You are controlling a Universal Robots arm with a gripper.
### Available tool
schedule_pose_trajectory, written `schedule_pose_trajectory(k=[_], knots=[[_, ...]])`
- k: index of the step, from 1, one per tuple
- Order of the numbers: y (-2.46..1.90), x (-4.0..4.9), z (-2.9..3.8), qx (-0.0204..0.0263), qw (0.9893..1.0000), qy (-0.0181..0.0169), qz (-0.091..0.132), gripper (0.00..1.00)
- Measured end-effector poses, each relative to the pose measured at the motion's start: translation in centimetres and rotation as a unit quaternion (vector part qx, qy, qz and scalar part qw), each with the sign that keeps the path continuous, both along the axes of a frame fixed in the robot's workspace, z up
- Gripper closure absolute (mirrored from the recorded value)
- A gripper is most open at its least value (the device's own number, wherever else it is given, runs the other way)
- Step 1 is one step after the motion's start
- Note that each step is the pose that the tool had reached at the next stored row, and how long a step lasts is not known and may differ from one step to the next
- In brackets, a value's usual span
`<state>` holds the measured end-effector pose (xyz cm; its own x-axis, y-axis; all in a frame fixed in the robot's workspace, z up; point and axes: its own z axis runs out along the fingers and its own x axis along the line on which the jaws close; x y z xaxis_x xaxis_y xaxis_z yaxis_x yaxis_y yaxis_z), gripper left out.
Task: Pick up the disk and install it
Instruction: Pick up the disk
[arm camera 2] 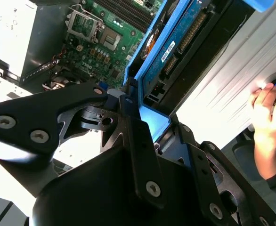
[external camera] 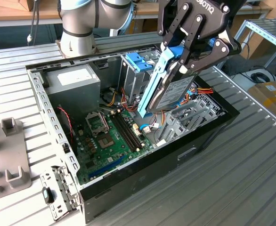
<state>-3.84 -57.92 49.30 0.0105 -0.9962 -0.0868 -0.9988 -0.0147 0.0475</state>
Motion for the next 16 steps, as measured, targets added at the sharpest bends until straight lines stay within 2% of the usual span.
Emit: schedule_pose_trajectory(k=[16], knots=[[-0.26, 0.23, -0.05, 0.0000, 1.0000, 0.0000, 0.000, 0.63]])
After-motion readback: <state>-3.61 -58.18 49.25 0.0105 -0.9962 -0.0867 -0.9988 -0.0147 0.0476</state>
